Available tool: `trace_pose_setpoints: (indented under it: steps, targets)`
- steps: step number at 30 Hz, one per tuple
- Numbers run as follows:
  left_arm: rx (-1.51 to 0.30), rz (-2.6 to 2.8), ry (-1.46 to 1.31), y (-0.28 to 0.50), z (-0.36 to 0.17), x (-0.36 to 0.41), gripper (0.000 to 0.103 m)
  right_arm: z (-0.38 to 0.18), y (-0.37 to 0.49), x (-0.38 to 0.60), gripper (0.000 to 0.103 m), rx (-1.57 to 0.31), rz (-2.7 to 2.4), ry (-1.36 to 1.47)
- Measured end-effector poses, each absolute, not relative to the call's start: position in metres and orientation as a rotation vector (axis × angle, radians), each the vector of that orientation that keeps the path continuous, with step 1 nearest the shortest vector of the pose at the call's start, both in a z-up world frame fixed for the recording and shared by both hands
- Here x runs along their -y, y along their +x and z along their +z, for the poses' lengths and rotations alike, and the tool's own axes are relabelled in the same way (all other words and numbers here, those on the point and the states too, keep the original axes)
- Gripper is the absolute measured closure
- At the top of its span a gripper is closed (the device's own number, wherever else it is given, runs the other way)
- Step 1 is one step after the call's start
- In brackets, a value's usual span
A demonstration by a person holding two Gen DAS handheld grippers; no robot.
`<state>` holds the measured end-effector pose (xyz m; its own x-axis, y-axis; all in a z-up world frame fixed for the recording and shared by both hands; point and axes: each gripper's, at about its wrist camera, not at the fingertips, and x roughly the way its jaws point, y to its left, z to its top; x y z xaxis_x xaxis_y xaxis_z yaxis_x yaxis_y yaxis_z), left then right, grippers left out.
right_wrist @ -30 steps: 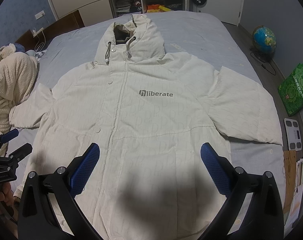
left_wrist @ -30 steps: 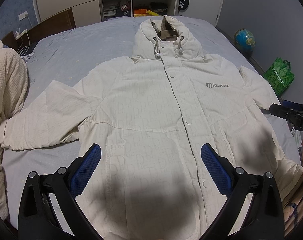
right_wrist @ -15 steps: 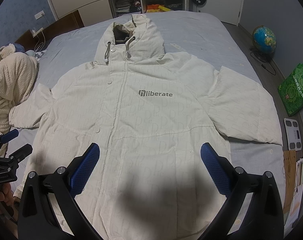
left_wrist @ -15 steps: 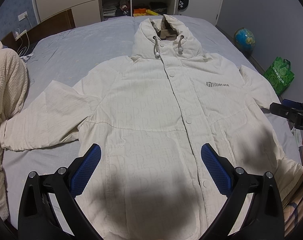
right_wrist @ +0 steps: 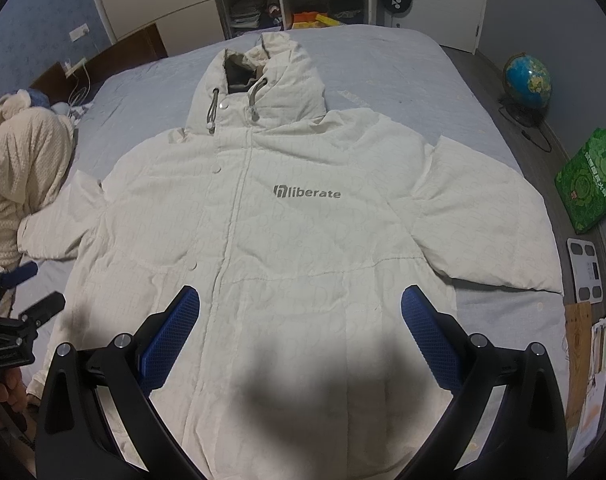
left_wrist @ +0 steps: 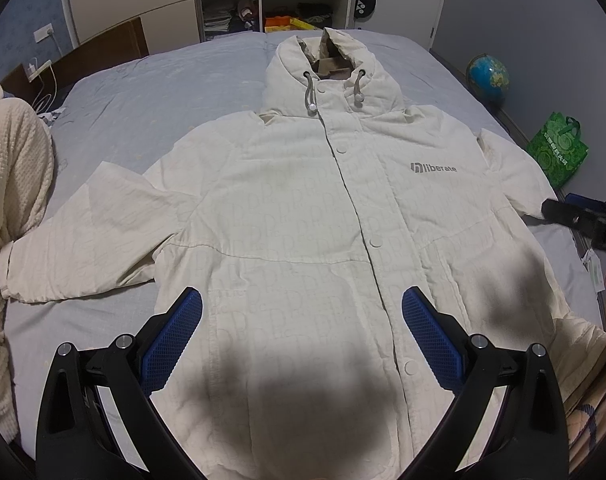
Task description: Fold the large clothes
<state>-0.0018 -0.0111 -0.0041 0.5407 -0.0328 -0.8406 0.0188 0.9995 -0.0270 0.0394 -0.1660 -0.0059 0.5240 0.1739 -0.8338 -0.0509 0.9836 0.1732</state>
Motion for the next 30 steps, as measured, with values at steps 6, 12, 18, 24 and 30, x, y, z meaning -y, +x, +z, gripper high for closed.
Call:
trace_pose_setpoints:
  steps: [6,12,18,24,30]
  targets:
    - [-1.01,-0.034,-0.032,0.004,-0.005,0.011,0.007,0.0,0.047,0.218,0.006,-0.95,0.107,0.249]
    - [-1.038,-0.058,-0.042,0.017,-0.009,0.014,0.007,-0.029,0.057,0.316,0.006,-0.991,0.005,0.434]
    - [-1.027,-0.072,-0.053,0.032,-0.012,0.014,0.007,-0.088,0.042,0.407,0.007,-0.965,-0.089,0.778]
    - [-0.989,-0.041,-0.127,0.046,-0.008,0.001,0.007,-0.136,0.025,0.468,0.018,-0.889,-0.189,1.072]
    - [-1.013,-0.038,-0.113,0.067,-0.017,0.005,0.007,-0.164,0.025,0.5,0.037,-0.846,-0.223,1.188]
